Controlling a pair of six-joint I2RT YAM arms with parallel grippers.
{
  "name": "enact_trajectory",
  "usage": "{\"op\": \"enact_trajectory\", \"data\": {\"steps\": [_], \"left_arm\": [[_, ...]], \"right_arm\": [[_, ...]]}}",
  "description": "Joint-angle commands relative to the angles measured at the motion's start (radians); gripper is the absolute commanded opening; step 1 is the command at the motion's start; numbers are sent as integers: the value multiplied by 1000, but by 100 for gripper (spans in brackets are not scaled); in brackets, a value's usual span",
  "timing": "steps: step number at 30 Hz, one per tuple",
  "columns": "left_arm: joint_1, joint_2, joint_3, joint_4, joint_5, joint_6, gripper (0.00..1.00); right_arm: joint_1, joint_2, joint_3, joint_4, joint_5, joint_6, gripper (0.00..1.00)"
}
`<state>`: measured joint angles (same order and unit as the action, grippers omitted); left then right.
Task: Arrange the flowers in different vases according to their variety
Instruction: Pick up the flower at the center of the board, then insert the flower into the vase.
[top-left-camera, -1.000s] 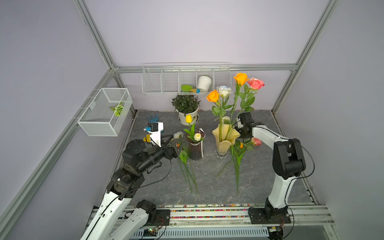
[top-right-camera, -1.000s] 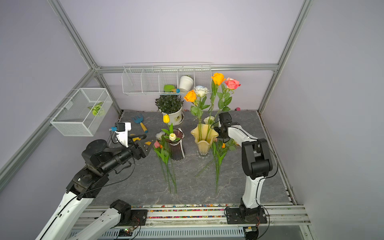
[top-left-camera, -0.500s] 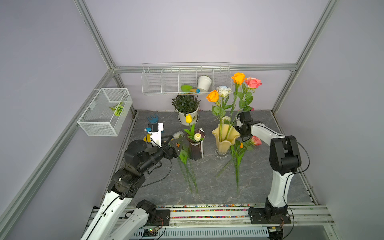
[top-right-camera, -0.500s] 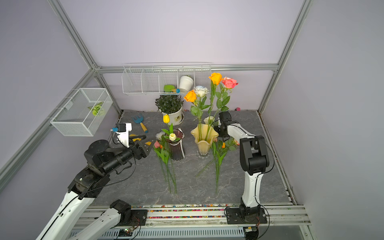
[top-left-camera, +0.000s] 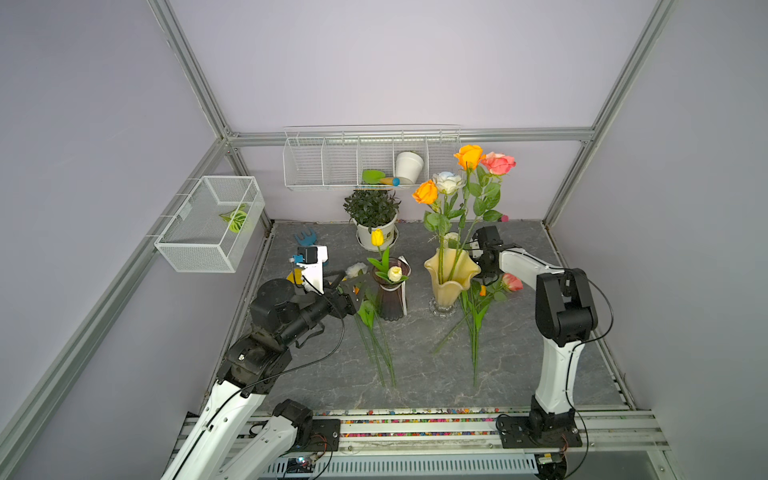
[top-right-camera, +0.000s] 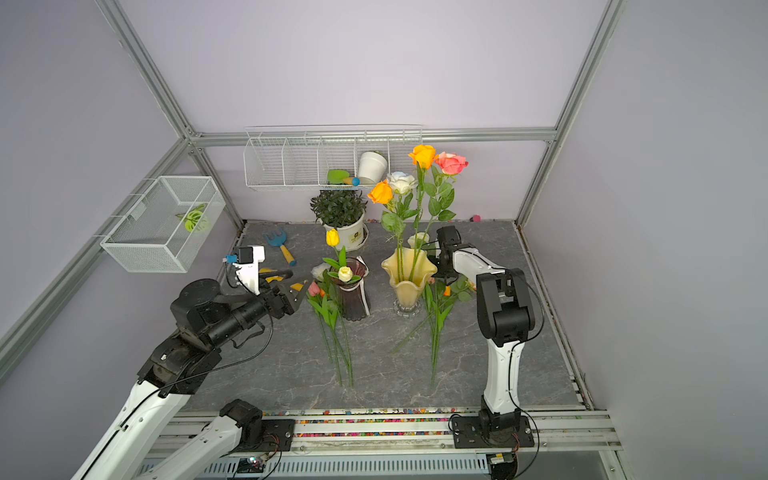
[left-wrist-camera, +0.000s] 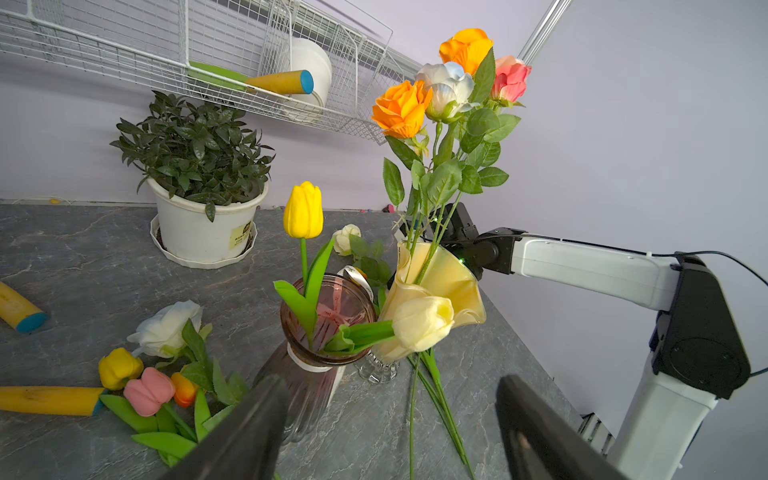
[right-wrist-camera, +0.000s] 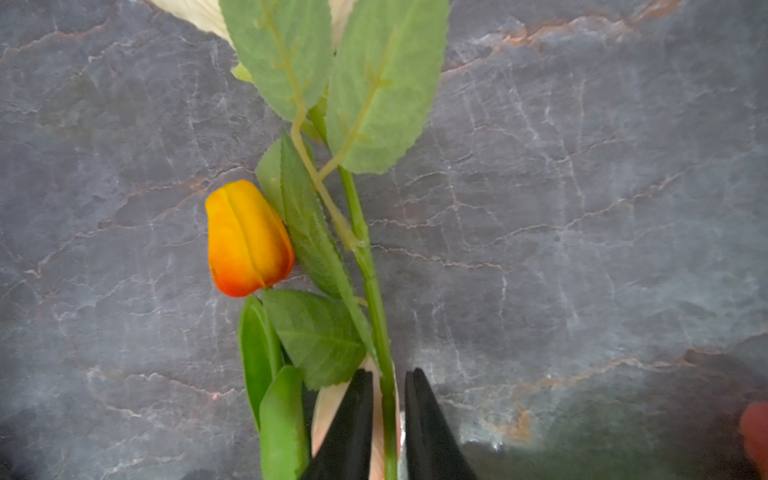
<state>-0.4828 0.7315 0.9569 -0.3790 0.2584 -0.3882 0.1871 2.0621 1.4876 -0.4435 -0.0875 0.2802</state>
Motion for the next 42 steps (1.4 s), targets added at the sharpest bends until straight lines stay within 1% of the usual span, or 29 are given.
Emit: {"op": "enact_trajectory", "data": {"steps": [1, 6, 11, 17, 22, 27, 30, 33, 34, 36, 39, 40, 42], "left_arm": [[-1, -1, -11, 13, -7, -3, 83], [-1, -2, -9, 13, -6, -4, 83], [-1, -4, -6, 15, -8, -3, 83], [0, -3, -9, 29, -11, -12, 83], [0, 8, -12, 27, -28, -21, 84], [0, 8, -32, 43, -56, -37, 84], [0, 7, -35, 22, -133, -64, 84], [0, -6, -51, -16, -281, -134, 84], [-1, -13, -69, -13, -313, -150, 84], [0, -36, -108, -10, -364, -199, 85], [1, -50, -155, -27, -417, -273, 85], [0, -48, -166, -41, -433, -296, 85], [1, -37, -190, -62, -447, -339, 86]], "right_arm": [[-4, 20, 1, -12, -10, 5, 19], [-3, 10, -3, -9, 12, 13, 0], [-5, -99, -64, 26, 49, 31, 0], [-19, -348, -219, 73, 141, 83, 0], [-54, -540, -302, 26, 230, 85, 0], [-101, -758, -379, -27, 354, 103, 0], [-120, -893, -400, -47, 457, 100, 0], [-121, -1034, -414, -24, 534, 79, 0], [-119, -1079, -418, -8, 537, 61, 0], [-119, -1180, -442, 64, 514, -21, 0], [-118, -1326, -483, 186, 510, -73, 0], [-118, -1356, -482, 211, 500, -87, 0], [-118, -1390, -443, 240, 440, -115, 0]]}}
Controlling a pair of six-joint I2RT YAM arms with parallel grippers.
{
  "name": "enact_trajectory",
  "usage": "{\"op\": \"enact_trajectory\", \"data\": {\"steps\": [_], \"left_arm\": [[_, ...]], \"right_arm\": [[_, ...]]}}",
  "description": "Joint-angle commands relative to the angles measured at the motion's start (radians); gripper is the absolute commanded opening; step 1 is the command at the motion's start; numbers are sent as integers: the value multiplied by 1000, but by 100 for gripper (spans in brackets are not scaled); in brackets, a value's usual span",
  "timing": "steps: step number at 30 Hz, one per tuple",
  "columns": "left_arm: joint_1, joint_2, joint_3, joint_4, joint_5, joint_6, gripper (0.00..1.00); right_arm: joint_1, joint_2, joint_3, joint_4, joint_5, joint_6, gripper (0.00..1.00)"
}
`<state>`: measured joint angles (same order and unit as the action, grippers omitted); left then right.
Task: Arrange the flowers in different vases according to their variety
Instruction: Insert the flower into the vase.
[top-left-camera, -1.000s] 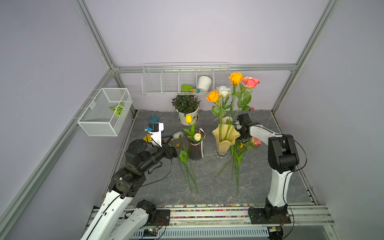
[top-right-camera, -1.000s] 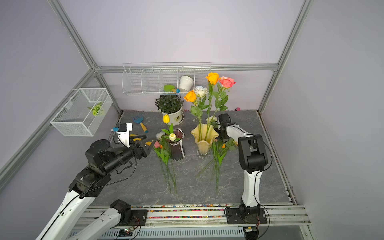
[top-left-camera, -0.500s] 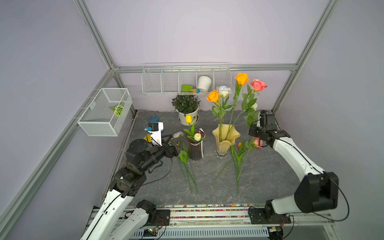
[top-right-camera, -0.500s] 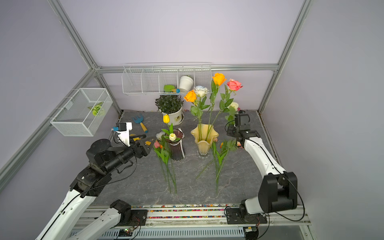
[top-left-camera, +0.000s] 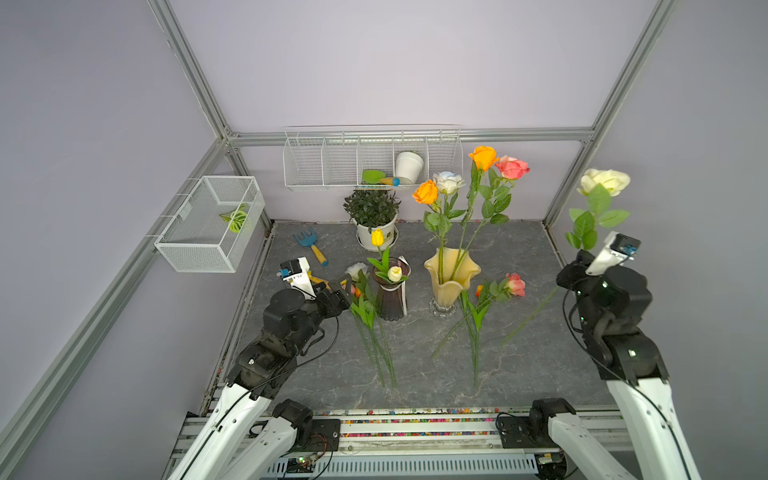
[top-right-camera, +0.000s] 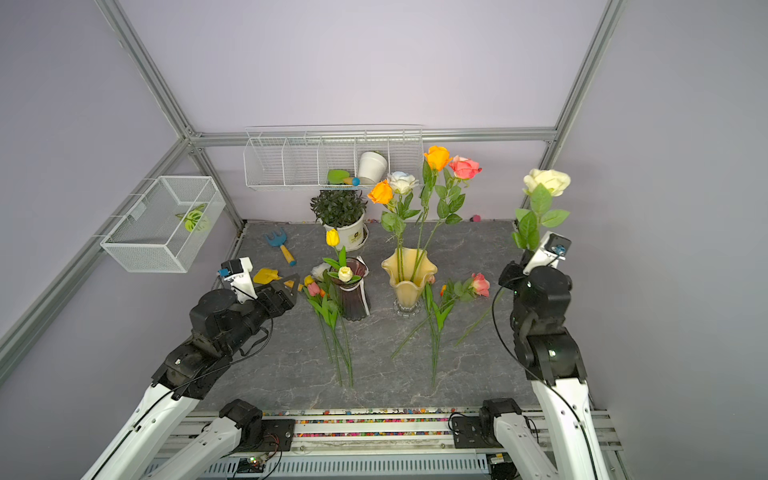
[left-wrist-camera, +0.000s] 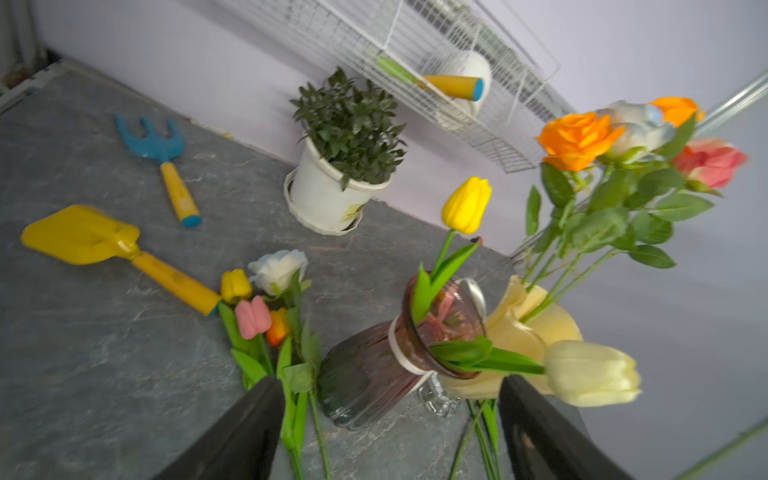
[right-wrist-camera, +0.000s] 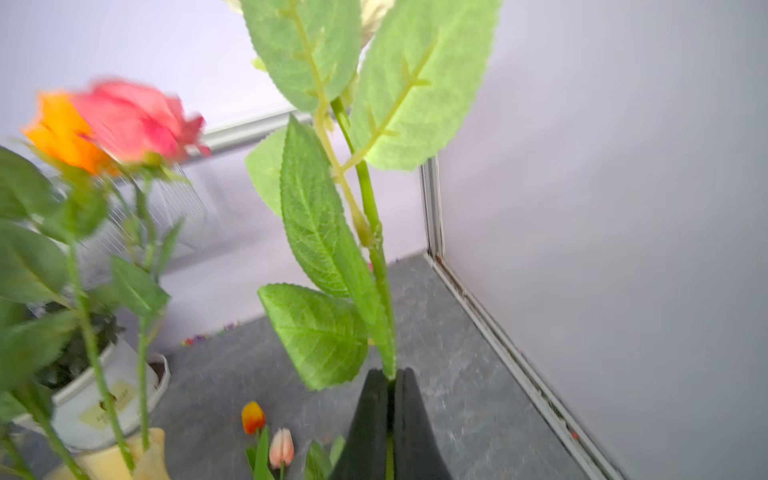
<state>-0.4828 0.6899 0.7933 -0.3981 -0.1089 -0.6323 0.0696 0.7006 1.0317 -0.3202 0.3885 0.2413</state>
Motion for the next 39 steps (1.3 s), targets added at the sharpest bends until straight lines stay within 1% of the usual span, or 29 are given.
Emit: {"op": "enact_trajectory", "data": {"steps": [1, 3, 6, 9, 11, 13, 16, 20, 24, 28, 32, 39], "left_arm": [[1, 9, -38, -44, -77, -111, 86], [2, 23, -68, -39, -67, -147, 86], [4, 33, -115, -28, -53, -194, 86], [6, 24, -168, -14, -39, -238, 86], [6, 9, -203, -2, -27, -267, 88], [6, -7, -242, 15, -11, -299, 89], [5, -20, -296, 42, 21, -345, 91], [5, -15, -352, 84, 66, -402, 93], [6, -10, -381, 124, 98, -431, 93], [5, -6, -381, 131, 118, -431, 93], [6, -8, -384, 129, 132, -427, 92], [5, -6, -388, 138, 132, -432, 93]], "right_arm": [[-1, -27, 45, 116, -73, -79, 0], [-3, 16, 146, 103, -169, -69, 0], [-1, 118, 305, 98, -301, -15, 0], [2, 233, 453, 140, -396, 49, 0], [13, 322, 573, 131, -450, 78, 0], [41, 402, 670, 124, -478, 85, 0], [113, 497, 755, 100, -453, 45, 0], [188, 571, 735, 107, -416, 7, 0], [257, 620, 633, 203, -380, -25, 0], [311, 680, 552, 293, -329, -72, 0], [336, 705, 504, 362, -293, -99, 0], [338, 653, 545, 345, -281, -108, 0]]}}
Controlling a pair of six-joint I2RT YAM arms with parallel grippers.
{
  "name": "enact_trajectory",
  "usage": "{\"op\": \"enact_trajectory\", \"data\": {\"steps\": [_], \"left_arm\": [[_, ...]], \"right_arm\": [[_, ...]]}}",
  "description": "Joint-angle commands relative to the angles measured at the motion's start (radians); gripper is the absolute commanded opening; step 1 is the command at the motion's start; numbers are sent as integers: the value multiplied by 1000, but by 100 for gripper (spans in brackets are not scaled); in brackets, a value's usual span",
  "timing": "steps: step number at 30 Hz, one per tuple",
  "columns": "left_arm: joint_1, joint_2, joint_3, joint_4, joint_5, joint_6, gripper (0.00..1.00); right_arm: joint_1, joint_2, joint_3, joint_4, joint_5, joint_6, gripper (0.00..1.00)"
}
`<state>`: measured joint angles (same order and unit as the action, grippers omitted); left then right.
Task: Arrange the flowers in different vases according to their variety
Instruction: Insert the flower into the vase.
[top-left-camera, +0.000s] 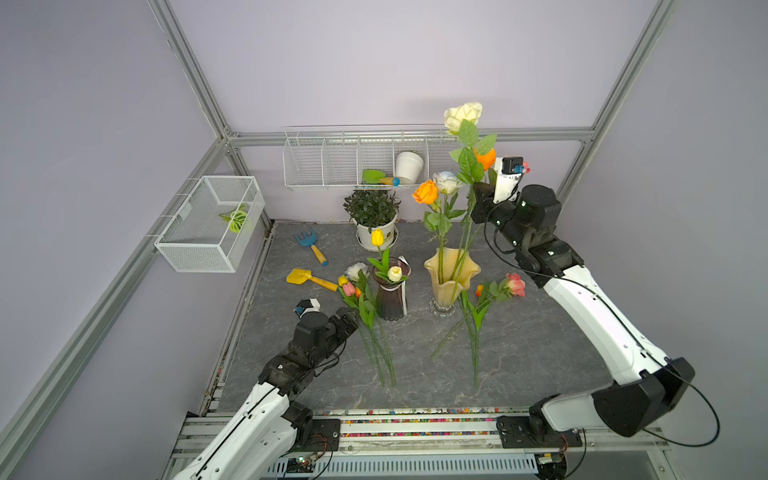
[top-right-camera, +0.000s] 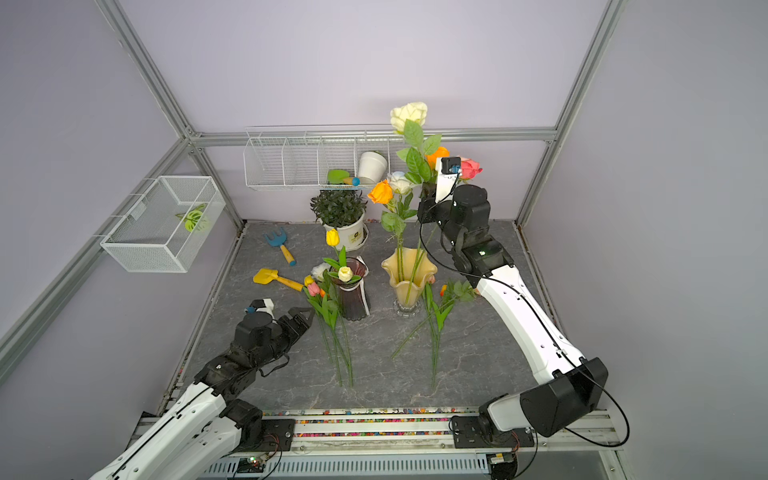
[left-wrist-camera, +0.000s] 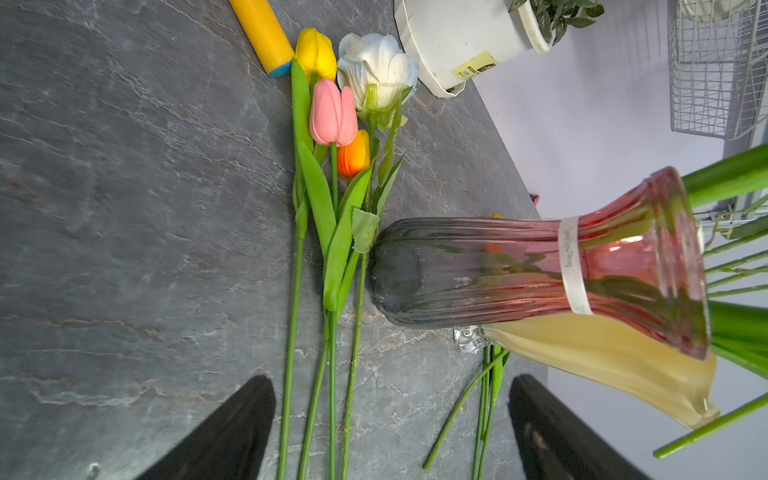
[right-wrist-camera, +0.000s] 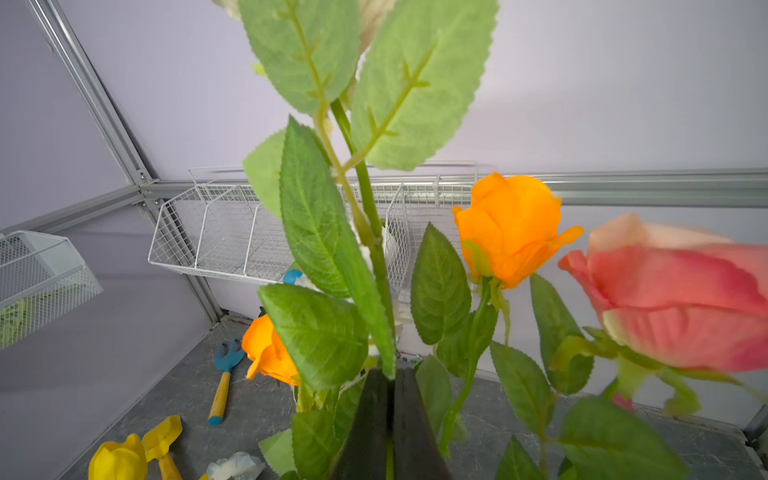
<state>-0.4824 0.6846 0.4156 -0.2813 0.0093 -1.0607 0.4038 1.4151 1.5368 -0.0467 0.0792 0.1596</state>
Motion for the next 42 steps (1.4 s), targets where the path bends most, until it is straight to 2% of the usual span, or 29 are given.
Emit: {"op": "enact_trajectory", "data": {"steps": [1, 7, 12, 17, 24, 25, 27, 28, 31, 33, 35, 38, 40, 42], "left_arm": [[5, 5, -9, 26, 16, -2, 92], [5, 43, -9, 50, 37, 0, 93], [5, 54, -14, 68, 50, -5, 92], [5, 41, -17, 68, 43, -5, 92], [5, 35, -22, 71, 47, -8, 92], [4, 35, -24, 74, 47, -10, 92], [5, 39, -28, 79, 43, -14, 93], [5, 46, -30, 84, 42, -19, 92], [5, 82, -31, 98, 43, -32, 91], [5, 122, -19, 100, 56, -57, 90], [5, 167, 4, 87, 77, -58, 88], [5, 260, 64, 51, 131, -48, 84], [5, 333, 119, 7, 177, -39, 81], [4, 415, 178, -40, 227, 22, 76]], "right_arm": [[4, -72, 47, 74, 33, -29, 0], [3, -111, 65, 147, 90, -59, 0], [3, -84, 63, 153, 102, -86, 0], [4, -60, -33, 183, 92, -76, 0], [19, -55, -248, 329, 57, -106, 0], [22, -64, -266, 333, 54, -108, 10], [27, -85, -288, 328, 39, -109, 40], [29, -100, -290, 307, 35, -106, 51], [34, -140, -268, 207, 28, -93, 70], [36, -163, -246, 130, 24, -82, 75], [40, -187, -217, 42, 17, -67, 75], [45, -216, -166, -101, 0, -40, 68], [49, -230, -131, -206, -28, -26, 59], [51, -237, -92, -312, -62, 3, 48]]}}
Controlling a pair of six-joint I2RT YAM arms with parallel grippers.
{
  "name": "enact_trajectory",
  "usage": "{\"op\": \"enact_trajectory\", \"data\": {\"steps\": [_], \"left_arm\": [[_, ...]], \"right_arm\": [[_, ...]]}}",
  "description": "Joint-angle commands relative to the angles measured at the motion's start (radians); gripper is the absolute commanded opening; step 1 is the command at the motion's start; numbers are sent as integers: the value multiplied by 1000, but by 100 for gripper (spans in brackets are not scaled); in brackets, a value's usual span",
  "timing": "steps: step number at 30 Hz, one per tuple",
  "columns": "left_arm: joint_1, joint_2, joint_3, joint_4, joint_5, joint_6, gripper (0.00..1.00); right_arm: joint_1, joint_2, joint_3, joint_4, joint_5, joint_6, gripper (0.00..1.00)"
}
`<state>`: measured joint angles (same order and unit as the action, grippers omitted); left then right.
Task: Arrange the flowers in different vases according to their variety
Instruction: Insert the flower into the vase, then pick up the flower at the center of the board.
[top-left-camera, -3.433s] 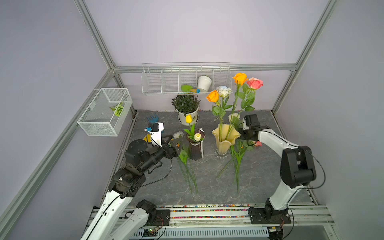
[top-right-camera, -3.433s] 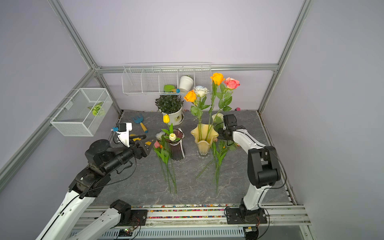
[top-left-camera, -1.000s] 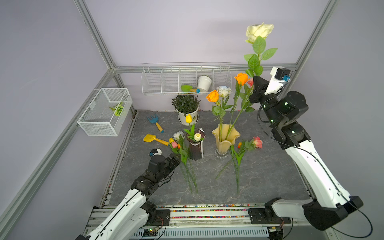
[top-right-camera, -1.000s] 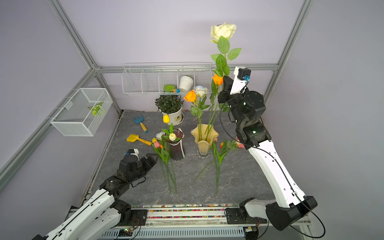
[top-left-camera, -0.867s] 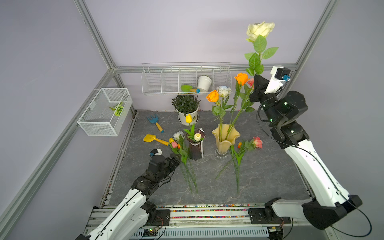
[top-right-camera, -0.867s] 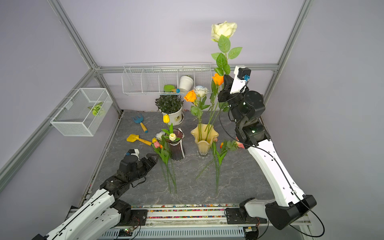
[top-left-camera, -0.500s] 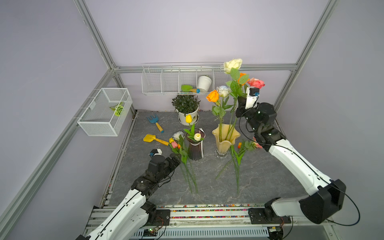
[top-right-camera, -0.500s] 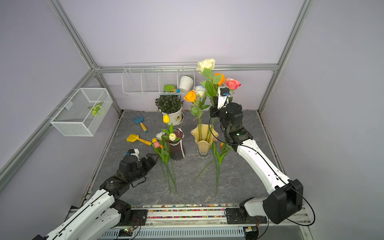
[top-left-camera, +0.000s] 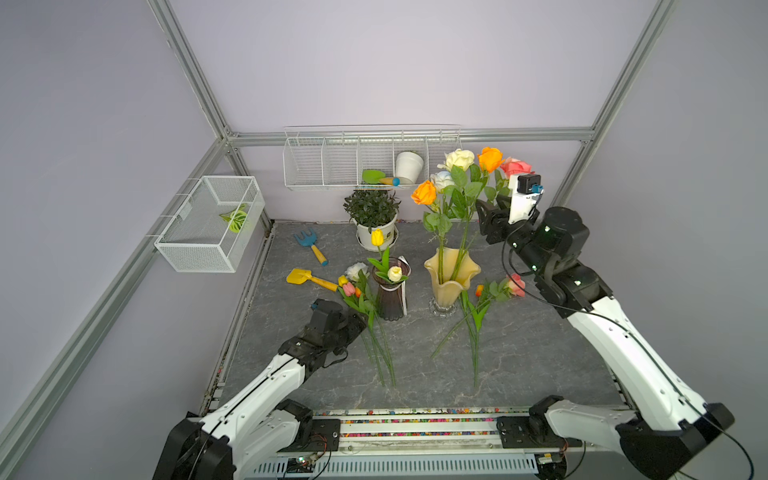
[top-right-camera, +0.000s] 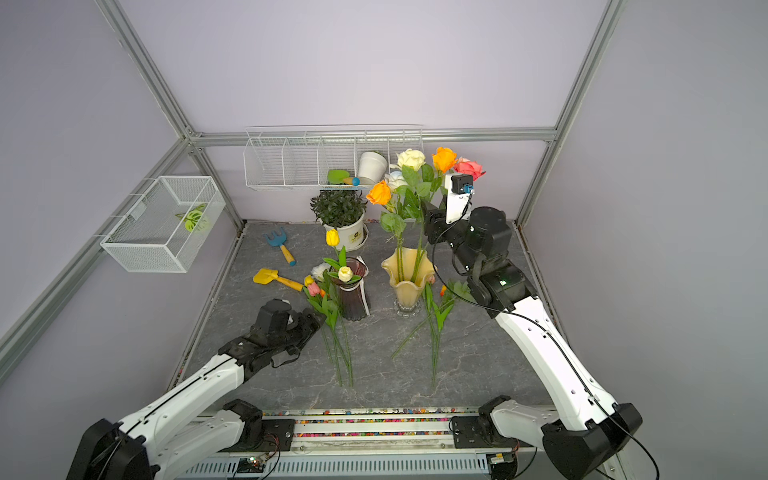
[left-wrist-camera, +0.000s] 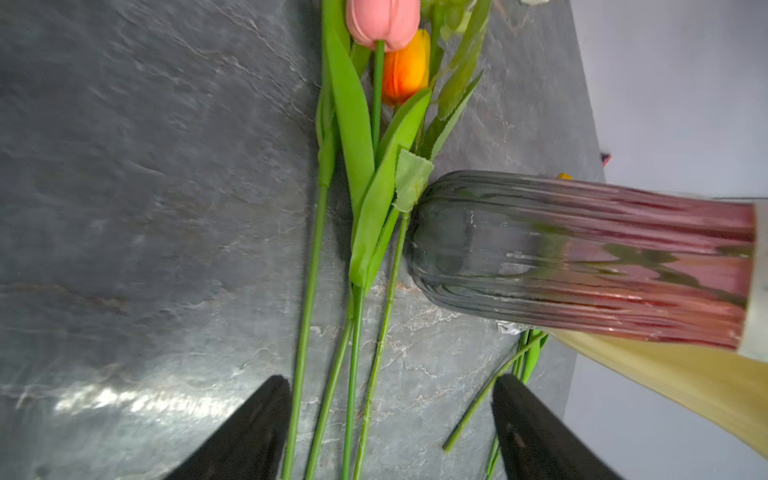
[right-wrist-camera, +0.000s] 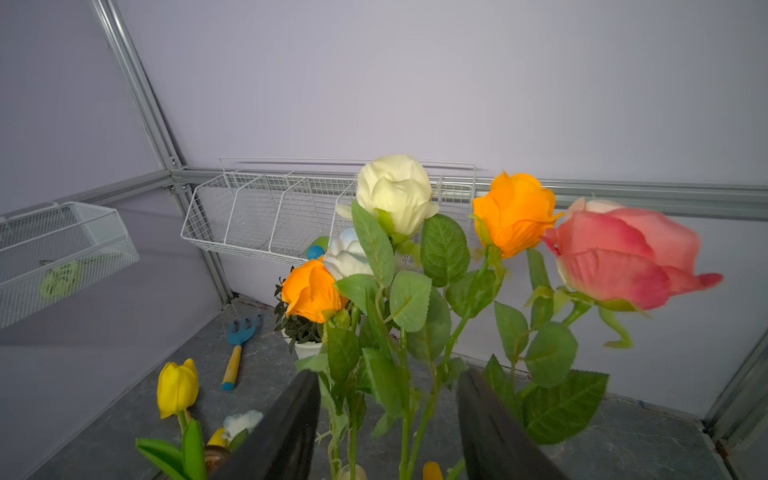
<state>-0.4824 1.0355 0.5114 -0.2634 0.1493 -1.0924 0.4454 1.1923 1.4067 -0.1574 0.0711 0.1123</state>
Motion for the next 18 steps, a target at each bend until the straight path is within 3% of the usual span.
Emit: {"op": "enact_trajectory", "data": {"steps": [1, 4, 10, 18], "left_arm": [[4, 99, 104, -74, 109, 66, 73], [-2, 172, 142, -92, 148, 89, 62], [-4, 245, 131, -54, 148, 75, 55], [-7, 334, 135, 9, 148, 60, 39]], "right_arm": [[10, -15, 54, -248, -69, 62, 44], [15, -5, 97, -389, -129, 82, 33], [44, -32, 19, -475, -148, 93, 17], [52, -55, -89, -473, -160, 120, 8]]}}
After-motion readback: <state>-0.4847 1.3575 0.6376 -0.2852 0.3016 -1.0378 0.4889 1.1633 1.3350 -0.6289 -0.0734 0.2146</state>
